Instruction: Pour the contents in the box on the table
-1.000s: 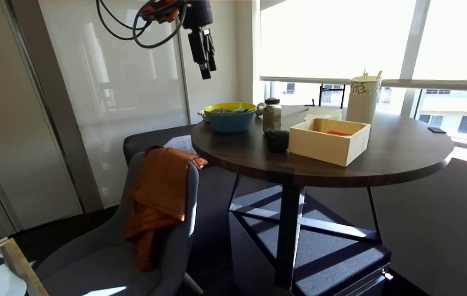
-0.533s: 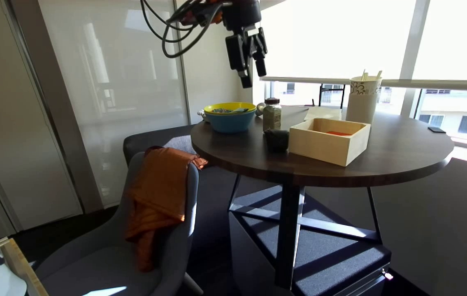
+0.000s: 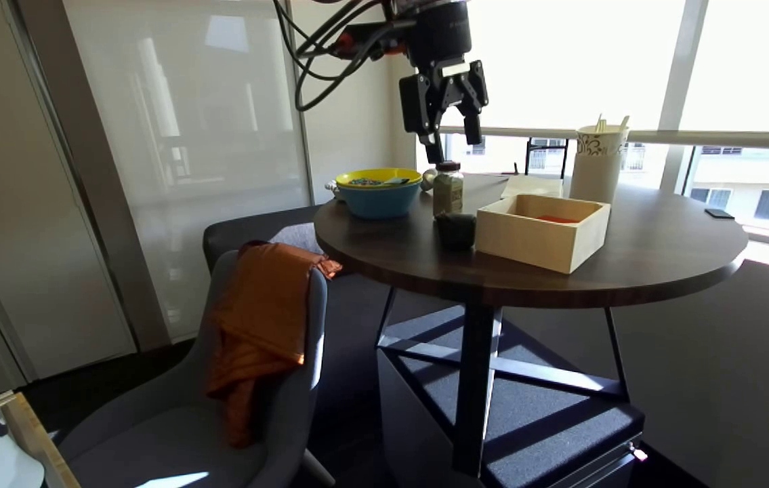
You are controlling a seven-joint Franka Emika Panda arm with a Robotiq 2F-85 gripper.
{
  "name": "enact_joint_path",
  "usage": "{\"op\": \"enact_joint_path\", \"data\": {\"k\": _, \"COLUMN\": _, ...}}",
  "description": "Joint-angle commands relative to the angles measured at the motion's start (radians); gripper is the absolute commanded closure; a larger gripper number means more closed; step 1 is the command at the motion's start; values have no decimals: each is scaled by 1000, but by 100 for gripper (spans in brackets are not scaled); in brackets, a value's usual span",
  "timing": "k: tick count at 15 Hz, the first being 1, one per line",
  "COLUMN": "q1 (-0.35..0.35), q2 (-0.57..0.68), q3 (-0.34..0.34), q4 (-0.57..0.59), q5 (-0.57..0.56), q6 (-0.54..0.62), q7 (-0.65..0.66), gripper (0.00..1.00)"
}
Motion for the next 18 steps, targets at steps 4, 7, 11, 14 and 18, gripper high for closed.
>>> {"op": "enact_joint_path", "data": {"k": 4, "q1": -27, "q2": 94, "q3": -17, "q4": 81, "q5": 24, "q6": -28, "q7": -55, "gripper": 0}}
{"op": "enact_joint_path", "data": {"k": 7, "q1": -58, "q2": 174, "q3": -28, "q4": 173, "q5": 63, "q6": -73, "q7": -95, "gripper": 0}}
{"op": "enact_joint_path", "data": {"k": 11, "q1": -118, "q2": 272, "q3": -21, "q4": 302, "q5": 143, "q6": -223, "q7": -180, "gripper": 0}}
{"op": "enact_joint_path", "data": {"k": 14, "q1": -148, "q2": 338, "q3": -19, "q4": 384, "q5": 182, "q6": -250, "q7": -175, "gripper": 0}}
{"op": "enact_joint_path", "data": {"k": 18, "q1": -176, "q2": 410, "q3": -13, "q4": 467, "q5": 212, "q6": -264, "q7": -153, "gripper": 4}}
